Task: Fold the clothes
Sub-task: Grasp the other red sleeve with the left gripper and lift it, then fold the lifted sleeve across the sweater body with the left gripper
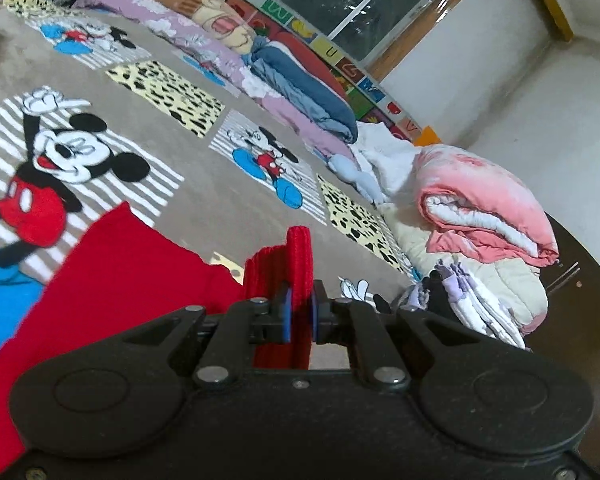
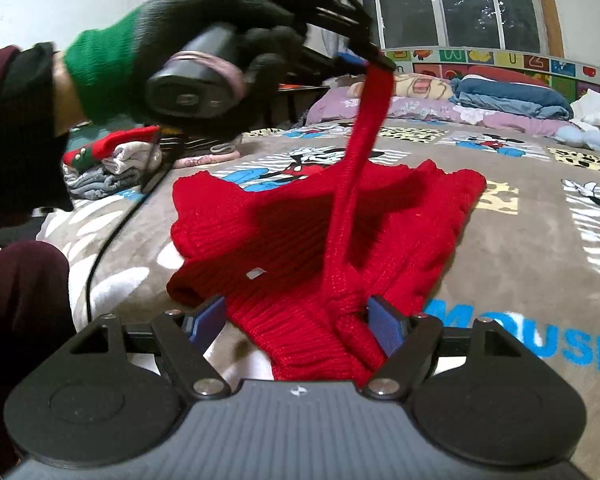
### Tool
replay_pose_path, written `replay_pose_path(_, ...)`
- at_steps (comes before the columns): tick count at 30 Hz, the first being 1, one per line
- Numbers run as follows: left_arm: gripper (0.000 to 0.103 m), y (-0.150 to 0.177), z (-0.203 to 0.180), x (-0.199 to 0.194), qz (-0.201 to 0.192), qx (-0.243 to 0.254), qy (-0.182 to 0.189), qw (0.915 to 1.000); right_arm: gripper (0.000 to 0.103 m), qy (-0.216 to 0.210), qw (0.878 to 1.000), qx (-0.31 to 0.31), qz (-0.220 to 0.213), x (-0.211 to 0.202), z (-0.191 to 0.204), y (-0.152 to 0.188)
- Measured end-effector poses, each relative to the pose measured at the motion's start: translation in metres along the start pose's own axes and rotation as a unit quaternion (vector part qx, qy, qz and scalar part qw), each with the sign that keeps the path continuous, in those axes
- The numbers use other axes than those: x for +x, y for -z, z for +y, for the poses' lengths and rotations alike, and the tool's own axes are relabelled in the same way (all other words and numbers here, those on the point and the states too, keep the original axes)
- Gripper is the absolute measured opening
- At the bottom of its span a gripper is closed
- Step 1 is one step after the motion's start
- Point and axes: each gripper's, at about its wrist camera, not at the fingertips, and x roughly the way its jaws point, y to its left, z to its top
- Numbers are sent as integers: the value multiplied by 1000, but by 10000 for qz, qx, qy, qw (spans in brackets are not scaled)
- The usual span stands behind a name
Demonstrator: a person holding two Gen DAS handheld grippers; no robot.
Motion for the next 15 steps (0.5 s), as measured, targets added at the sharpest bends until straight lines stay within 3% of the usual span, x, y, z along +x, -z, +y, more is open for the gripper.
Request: replay_pose_path(15, 6, 22, -7, 73, 357, 104, -632, 9973, 77, -236, 9995, 188, -9, -7, -9, 1)
